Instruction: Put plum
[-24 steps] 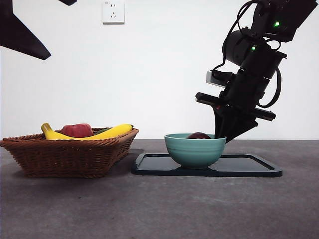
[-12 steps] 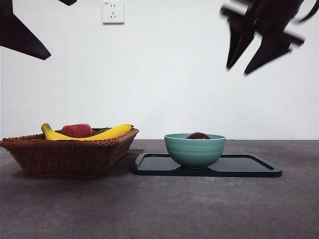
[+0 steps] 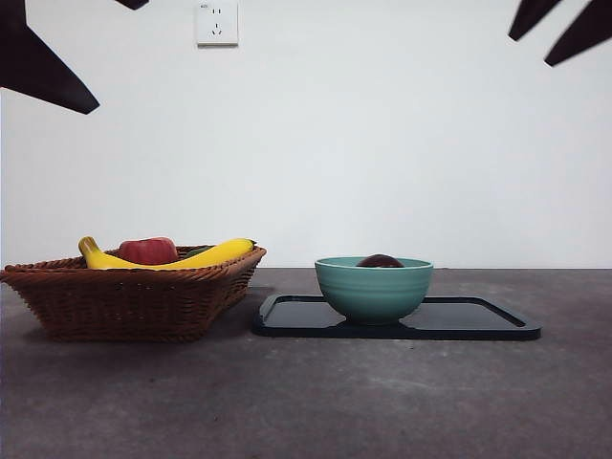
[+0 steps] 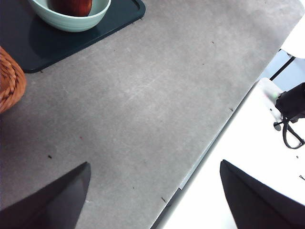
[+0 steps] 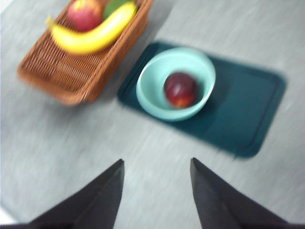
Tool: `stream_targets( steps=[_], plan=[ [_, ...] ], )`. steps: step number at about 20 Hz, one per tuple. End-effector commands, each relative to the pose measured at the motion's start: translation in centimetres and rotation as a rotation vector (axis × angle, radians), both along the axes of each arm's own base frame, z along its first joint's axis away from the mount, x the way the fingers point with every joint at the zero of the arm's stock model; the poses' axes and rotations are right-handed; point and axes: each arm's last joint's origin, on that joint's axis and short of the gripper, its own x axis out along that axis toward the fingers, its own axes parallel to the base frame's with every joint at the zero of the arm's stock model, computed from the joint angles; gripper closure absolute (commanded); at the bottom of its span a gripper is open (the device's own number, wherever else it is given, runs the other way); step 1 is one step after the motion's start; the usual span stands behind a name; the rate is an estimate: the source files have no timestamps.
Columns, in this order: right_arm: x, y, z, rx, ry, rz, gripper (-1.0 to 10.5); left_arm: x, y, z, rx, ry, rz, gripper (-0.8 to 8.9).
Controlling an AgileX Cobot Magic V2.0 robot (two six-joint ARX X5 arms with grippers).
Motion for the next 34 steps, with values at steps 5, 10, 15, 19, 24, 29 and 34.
stream_targets(
  steps=[5,10,15,19,24,29,34],
  plan=[
    [-3.1,0.1,-3.4,0.035,0.044,0.111,7.2,0.1,-0.2,0.3,-0.011,-0.011,-0.008,3.81],
    [-3.5,0.2,-3.8,0.032,0.052,0.123,7.2,0.1,-0.2,0.3,-0.011,-0.011,-0.008,3.81],
    [-3.5,0.2,-3.8,0.032,0.052,0.124,7.2,0.1,-0.2,0.3,-0.011,-0.011,-0.008,3.81],
    [-3.5,0.2,-3.8,0.032,0.052,0.123,7.2,0.1,-0.2,0.3,-0.011,-0.01,-0.007,3.81],
    [-3.5,0.2,-3.8,0.032,0.052,0.124,7.2,0.1,-0.2,0.3,-0.013,-0.009,-0.006,3.81],
    [-3.5,0.2,-3.8,0.032,0.053,0.124,7.2,0.8,-0.7,1.6,-0.101,-0.076,0.021,3.87],
    [-3.5,0.2,-3.8,0.031,0.053,0.124,7.2,3.9,-2.9,3.8,-0.123,-0.087,0.046,3.86]
  ],
)
